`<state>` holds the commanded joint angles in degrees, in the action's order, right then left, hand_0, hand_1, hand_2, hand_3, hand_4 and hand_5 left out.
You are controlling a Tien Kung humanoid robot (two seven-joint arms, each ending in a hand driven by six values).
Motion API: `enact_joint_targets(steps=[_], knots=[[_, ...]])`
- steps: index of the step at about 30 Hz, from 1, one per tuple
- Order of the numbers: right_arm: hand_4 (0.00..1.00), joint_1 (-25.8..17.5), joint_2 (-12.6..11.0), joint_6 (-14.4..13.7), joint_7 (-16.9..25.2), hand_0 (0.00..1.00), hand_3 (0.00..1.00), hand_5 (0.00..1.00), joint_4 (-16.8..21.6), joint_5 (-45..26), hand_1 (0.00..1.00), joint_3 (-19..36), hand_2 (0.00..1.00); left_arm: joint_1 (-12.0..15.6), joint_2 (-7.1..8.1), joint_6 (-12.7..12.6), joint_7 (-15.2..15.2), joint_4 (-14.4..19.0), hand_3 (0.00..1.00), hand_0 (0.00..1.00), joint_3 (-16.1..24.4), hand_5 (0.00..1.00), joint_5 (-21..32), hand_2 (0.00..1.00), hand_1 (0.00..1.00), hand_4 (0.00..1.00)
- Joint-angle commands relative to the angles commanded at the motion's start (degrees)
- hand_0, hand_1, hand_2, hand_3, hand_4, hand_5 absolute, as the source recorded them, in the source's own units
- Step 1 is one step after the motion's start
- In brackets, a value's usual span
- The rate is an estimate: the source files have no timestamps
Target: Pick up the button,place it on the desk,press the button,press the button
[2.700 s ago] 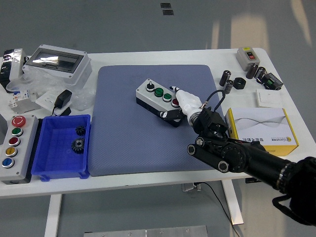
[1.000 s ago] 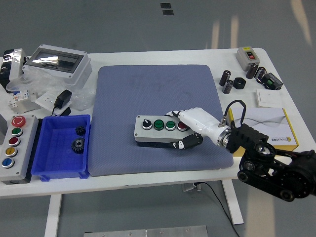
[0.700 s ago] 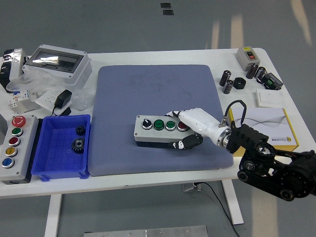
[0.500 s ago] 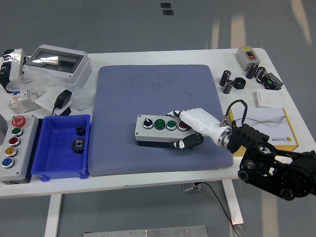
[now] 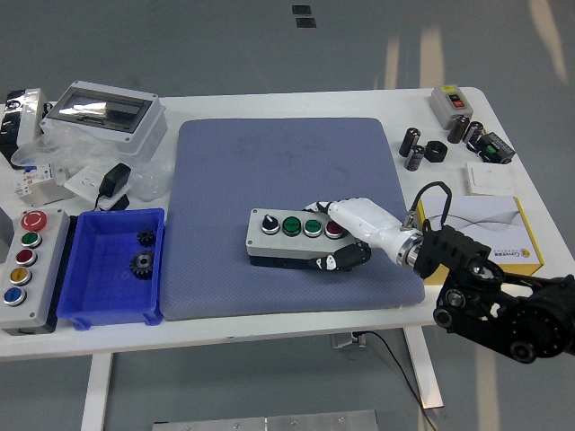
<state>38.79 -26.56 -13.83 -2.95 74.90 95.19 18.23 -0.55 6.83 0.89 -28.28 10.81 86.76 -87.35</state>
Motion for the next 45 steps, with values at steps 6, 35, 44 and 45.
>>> enact_joint_targets(steps=[6, 35, 44, 45], knots=[[0.396, 0.52, -0.43, 1.79, -0.08, 0.82, 0.732, 0.002, -0.02, -2.29, 0.75, 0.36, 0.741, 0.04, 0.1, 0.06, -0.05, 0.03, 0.601, 0.643, 0.12, 0.172, -0.25, 0.571, 0.633, 0.606], [0.566, 1.09, -1.52, 3.72, 0.14, 0.901, 0.904, 0.063, -1.1, -6.23, 0.823, 1.97, 0.834, -0.02, 0.33, 0.52, -0.36, 0.2, 0.602, 0.642, 0.65, 0.162, -1.15, 0.57, 0.632, 0.604], [0.728, 1.82, -1.88, 5.53, -0.46, 0.964, 0.97, 0.146, -1.08, -6.48, 0.889, 1.96, 0.9, -0.13, 0.5, 0.75, -0.36, 0.25, 0.601, 0.642, 0.89, 0.161, -1.64, 0.569, 0.632, 0.604], [0.728, 1.96, -1.95, 5.83, -0.51, 0.964, 0.97, 0.146, -1.03, -6.6, 0.889, 1.96, 0.9, -0.15, 0.54, 0.78, -0.38, 0.26, 0.601, 0.642, 0.98, 0.161, -1.8, 0.569, 0.632, 0.604]])
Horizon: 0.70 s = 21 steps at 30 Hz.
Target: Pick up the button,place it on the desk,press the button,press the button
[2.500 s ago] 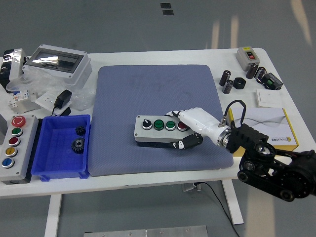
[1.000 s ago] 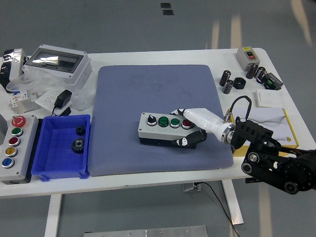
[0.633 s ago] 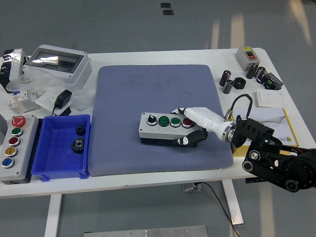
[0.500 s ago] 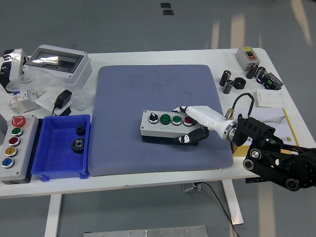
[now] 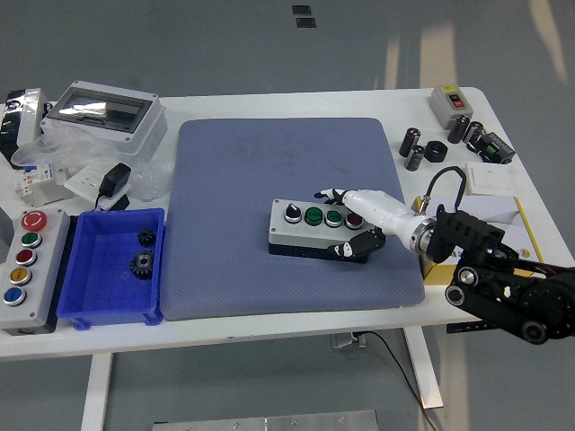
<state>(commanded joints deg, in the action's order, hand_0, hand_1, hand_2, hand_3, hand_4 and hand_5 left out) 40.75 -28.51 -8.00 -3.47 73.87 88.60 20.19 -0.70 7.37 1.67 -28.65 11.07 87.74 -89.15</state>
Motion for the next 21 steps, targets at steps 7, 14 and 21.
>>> enact_joint_targets(steps=[7, 14, 21], knots=[[0.758, 1.06, -0.66, 1.22, -0.45, 0.989, 0.915, 0.141, 0.24, -0.51, 0.914, 0.05, 0.917, -0.21, 0.34, 0.2, 0.09, 0.01, 0.602, 0.642, 0.64, 0.159, -1.17, 0.568, 0.633, 0.605], [0.77, 1.22, -1.72, 2.08, -0.29, 0.994, 0.93, 0.124, 1.71, -2.15, 0.918, 0.96, 0.919, 0.0, 0.12, 0.17, 0.03, 0.05, 0.602, 0.642, 0.64, 0.157, -1.08, 0.568, 0.633, 0.605], [0.81, 1.06, -2.89, 3.91, 0.34, 0.998, 0.942, 0.116, 2.76, -5.62, 0.916, 2.04, 0.922, 0.15, -0.16, 0.44, 0.06, 0.05, 0.602, 0.643, 0.6, 0.156, -0.92, 0.567, 0.633, 0.605]])
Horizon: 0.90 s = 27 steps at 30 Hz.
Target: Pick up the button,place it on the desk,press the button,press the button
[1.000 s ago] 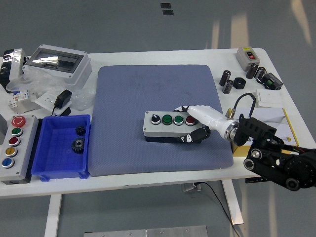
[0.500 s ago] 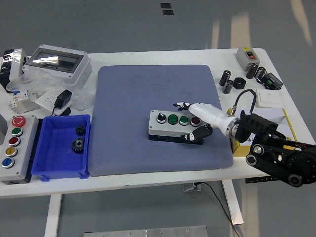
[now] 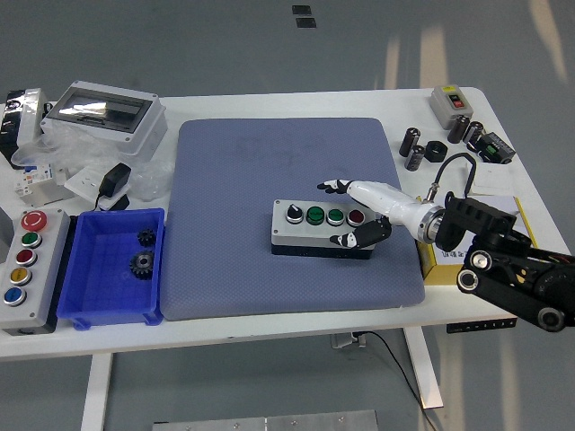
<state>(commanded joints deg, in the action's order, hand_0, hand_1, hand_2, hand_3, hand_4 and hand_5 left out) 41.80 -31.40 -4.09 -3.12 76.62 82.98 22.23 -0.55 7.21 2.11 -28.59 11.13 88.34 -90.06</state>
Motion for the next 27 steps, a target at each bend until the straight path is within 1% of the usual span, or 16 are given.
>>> enact_joint_targets(steps=[3, 5, 7, 8, 11, 13, 17, 19, 21, 22, 24, 27], knots=[[0.81, -0.11, -0.78, 0.61, 0.13, 0.998, 0.942, 0.116, 0.92, -0.82, 0.916, 0.7, 0.922, 0.04, -0.1, 0.1, -0.08, 0.05, 0.602, 0.643, 0.15, 0.156, -0.15, 0.567, 0.633, 0.605], [0.82, -0.41, -1.91, 1.3, 0.12, 0.998, 0.95, 0.112, 2.4, -1.82, 0.915, 2.19, 0.923, 0.1, -0.18, 0.13, -0.13, 0.07, 0.602, 0.643, 0.22, 0.155, -0.19, 0.566, 0.633, 0.607], [0.82, -1.04, -3.5, 2.05, 0.02, 0.998, 0.95, 0.112, 4.38, -3.64, 0.915, 4.28, 0.923, 0.15, -0.26, 0.13, -0.16, 0.09, 0.602, 0.643, 0.25, 0.155, -0.17, 0.566, 0.633, 0.607], [0.82, -1.58, -4.66, 2.31, -0.35, 0.998, 0.95, 0.112, 5.78, -5.05, 0.915, 5.77, 0.923, 0.19, -0.31, 0.12, -0.18, 0.09, 0.602, 0.643, 0.25, 0.155, -0.14, 0.566, 0.633, 0.607], [0.823, -2.61, -7.27, 0.48, -3.36, 0.998, 0.955, 0.102, 9.08, -7.45, 0.914, 9.16, 0.925, 0.28, -0.42, 0.04, -0.37, 0.15, 0.602, 0.643, 0.25, 0.151, -0.05, 0.566, 0.633, 0.609], [0.823, -2.83, -8.58, 0.08, -5.88, 0.998, 0.955, 0.102, 11.16, -8.24, 0.914, 10.86, 0.925, 0.32, -0.47, 0.0, -0.47, 0.17, 0.602, 0.643, 0.22, 0.151, 0.02, 0.566, 0.633, 0.609], [0.84, -2.05, -10.69, 4.56, -11.46, 0.998, 0.959, 0.116, 15.33, -12.23, 0.915, 13.18, 0.926, 0.29, -0.52, -0.02, -0.52, 0.18, 0.601, 0.644, 0.25, 0.149, 0.01, 0.565, 0.633, 0.61], [0.84, -0.62, -11.36, 7.93, -14.62, 0.998, 0.959, 0.116, 16.99, -14.92, 0.915, 14.35, 0.926, 0.31, -0.55, 0.0, -0.55, 0.19, 0.601, 0.644, 0.22, 0.149, 0.06, 0.565, 0.633, 0.61], [0.84, 0.94, -11.72, 11.09, -17.29, 0.998, 0.959, 0.116, 17.58, -17.39, 0.915, 14.53, 0.926, 0.34, -0.55, 0.01, -0.61, 0.2, 0.601, 0.644, 0.21, 0.149, 0.09, 0.565, 0.633, 0.61], [0.818, 1.88, -11.85, 12.67, -18.5, 0.976, 0.956, 0.144, 17.65, -18.67, 0.913, 14.22, 0.922, 0.36, -0.53, 0.02, -0.63, 0.21, 0.601, 0.644, 0.2, 0.149, 0.11, 0.564, 0.633, 0.61], [0.818, 3.9, -12.02, 16.05, -21.13, 0.976, 0.956, 0.144, 17.57, -21.63, 0.913, 13.22, 0.922, 0.38, -0.47, 0.03, -0.67, 0.23, 0.601, 0.644, 0.23, 0.149, 0.1, 0.564, 0.633, 0.61], [0.818, 6.46, -11.67, 20.12, -24.17, 0.976, 0.956, 0.144, 17.0, -25.5, 0.913, 11.65, 0.922, 0.37, -0.35, 0.03, -0.72, 0.25, 0.601, 0.644, 0.24, 0.149, 0.14, 0.564, 0.633, 0.61]])
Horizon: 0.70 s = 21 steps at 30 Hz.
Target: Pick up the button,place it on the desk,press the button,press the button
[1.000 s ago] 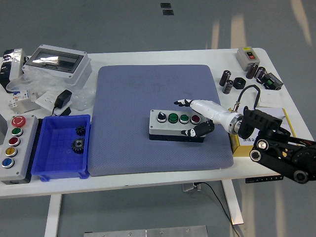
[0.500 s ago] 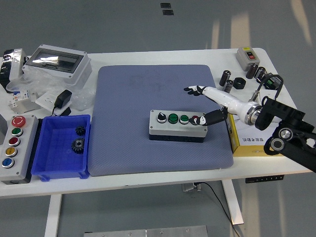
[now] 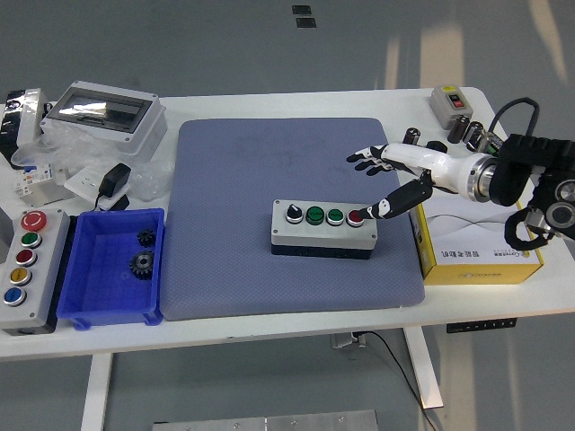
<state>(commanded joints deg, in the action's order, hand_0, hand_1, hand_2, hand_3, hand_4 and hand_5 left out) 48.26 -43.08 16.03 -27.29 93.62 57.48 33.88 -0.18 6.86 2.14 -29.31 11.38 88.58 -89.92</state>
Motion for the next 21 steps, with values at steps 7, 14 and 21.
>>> enact_joint_targets(steps=[7, 14, 21], knots=[[0.231, 4.32, 2.39, 3.39, -3.19, 0.002, 0.761, 0.164, -2.33, -3.15, 0.13, -3.85, 0.263, -0.11, 0.07, -0.01, -0.21, 0.07, 0.601, 0.645, -0.16, 0.147, 0.26, 0.564, 0.633, 0.61], [0.215, 6.66, 4.57, 2.85, -4.07, 0.002, 0.775, 0.122, -4.28, -2.9, 0.106, -6.85, 0.229, -0.17, 0.15, 0.02, -0.32, 0.1, 0.599, 0.645, -0.15, 0.147, 0.24, 0.563, 0.633, 0.609], [0.223, 7.07, 6.05, 2.47, -4.21, 0.002, 0.776, 0.117, -5.38, -2.9, 0.096, -8.91, 0.212, -0.19, 0.13, 0.04, -0.29, 0.09, 0.598, 0.644, -0.21, 0.146, 0.29, 0.562, 0.633, 0.608]])
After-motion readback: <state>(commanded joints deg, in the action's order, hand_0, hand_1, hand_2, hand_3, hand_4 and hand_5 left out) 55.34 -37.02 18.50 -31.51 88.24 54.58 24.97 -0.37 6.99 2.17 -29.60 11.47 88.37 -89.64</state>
